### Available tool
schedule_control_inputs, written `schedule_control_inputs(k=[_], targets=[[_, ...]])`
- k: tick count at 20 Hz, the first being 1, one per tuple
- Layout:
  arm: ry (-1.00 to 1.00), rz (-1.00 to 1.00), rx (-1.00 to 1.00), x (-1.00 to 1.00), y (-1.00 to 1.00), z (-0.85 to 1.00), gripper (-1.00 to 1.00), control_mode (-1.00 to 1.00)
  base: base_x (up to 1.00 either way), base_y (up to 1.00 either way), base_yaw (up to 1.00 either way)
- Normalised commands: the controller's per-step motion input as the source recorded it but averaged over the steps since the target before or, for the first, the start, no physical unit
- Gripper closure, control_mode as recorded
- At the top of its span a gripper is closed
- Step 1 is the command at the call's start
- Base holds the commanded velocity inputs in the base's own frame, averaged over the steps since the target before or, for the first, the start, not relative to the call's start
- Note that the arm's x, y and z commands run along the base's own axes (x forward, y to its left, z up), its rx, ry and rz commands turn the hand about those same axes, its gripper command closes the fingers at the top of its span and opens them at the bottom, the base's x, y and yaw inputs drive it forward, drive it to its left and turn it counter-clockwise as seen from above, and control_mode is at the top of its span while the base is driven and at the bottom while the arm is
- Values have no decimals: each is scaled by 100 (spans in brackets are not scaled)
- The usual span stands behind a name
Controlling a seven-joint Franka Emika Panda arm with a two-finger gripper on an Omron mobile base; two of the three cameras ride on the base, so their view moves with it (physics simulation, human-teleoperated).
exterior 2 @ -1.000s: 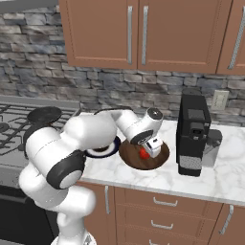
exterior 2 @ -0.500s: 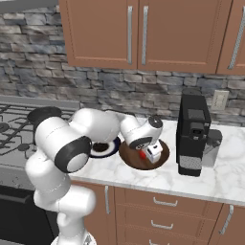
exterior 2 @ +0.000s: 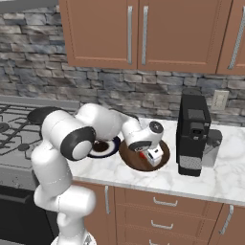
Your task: Place the fish on the plate and place the tomato on the same plate.
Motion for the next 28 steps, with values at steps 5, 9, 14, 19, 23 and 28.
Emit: schedule_control_inputs(k=[5,9,14,19,23,28], targets=[[0,0,0,6,-1,-21,100,-100,0,0,0],[0,1,0,2,0,-13,100,-100,0,0,0],[-7,0,-1,-4,0,0,100,-100,0,0,0],[-7,8,0,-20,20,95,100,-100,0,0,0],[3,4,-3,0,67,87,100,-100,0,0,0],[13,1,-1,-13,69,90,100,-100,0,0,0]])
